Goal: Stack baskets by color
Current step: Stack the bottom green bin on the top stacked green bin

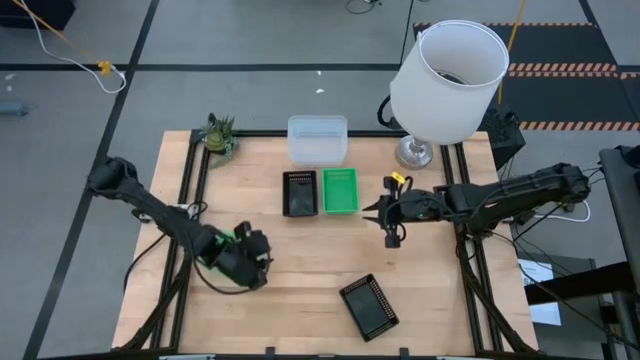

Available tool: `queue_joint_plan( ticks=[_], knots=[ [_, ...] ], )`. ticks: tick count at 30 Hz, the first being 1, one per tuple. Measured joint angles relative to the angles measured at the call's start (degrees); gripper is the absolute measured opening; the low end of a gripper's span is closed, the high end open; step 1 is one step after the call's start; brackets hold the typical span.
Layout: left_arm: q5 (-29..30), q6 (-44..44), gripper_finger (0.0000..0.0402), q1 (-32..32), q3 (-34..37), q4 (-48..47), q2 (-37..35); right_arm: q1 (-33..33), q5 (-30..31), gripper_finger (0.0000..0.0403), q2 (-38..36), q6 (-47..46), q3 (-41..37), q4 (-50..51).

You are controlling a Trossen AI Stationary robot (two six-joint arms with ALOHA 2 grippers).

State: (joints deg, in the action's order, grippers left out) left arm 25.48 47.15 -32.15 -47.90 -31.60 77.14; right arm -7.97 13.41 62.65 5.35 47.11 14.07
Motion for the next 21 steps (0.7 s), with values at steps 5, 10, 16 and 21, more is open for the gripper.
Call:
queue_joint_plan(
  ticks=[5, 10, 16, 21],
  knots=[
    [0.36, 11.51, 0.0145, -5.12, 0.02, -2.97, 1.52, -0.02, 0.00, 0.0079, 1.16, 1.08, 0.01, -3.02],
    [0.72, 18.33, 0.0145, -8.86, 0.02, -7.45, 1.64, -0.28, -0.22, 0.0079, 3.08, -0.07, 0.02, -5.29],
    [-3.00, 27.16, 0.0145, -10.93, 0.02, -15.59, 1.64, -1.18, -0.17, 0.0079, 3.93, 2.13, 0.04, -5.78],
    [-2.82, 28.56, 0.0145, -12.47, 0.02, -14.76, 1.64, -1.16, -0.15, 0.0079, 3.72, 2.36, 0.04, -5.70]
  ],
)
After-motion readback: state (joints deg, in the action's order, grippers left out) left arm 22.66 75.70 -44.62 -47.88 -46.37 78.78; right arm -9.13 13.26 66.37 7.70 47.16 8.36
